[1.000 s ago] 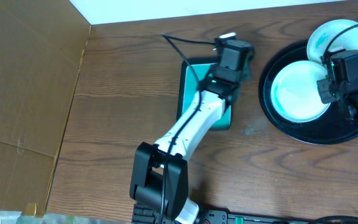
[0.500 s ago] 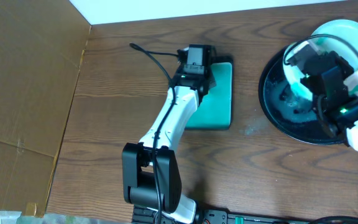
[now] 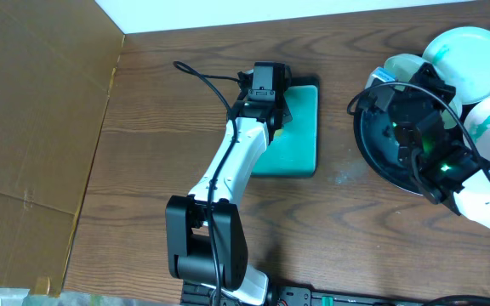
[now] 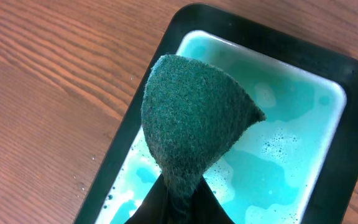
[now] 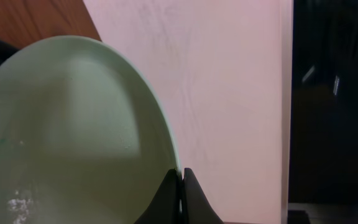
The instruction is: Clean dirty plates on tray and stack at the side
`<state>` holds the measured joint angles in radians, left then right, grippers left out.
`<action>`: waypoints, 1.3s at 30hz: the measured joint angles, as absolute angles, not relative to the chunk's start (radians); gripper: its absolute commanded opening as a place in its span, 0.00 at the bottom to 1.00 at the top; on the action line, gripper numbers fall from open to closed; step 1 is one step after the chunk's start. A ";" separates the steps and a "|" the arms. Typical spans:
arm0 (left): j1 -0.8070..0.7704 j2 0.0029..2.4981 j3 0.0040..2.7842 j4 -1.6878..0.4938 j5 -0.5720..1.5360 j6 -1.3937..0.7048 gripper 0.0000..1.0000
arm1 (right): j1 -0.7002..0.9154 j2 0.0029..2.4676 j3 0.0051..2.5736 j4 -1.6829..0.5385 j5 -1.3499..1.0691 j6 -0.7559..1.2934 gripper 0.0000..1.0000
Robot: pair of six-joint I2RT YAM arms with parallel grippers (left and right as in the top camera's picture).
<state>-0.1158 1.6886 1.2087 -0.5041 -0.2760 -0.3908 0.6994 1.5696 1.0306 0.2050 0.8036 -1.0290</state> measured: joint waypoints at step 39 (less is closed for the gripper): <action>-0.302 1.689 1.208 -0.299 0.184 -0.431 0.07 | 0.241 1.880 1.029 -0.184 -0.044 0.245 0.01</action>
<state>-0.3023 1.6886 1.2083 -0.2993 0.1841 -0.4309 0.2413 1.8805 1.0294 -0.1844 -0.0437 0.2455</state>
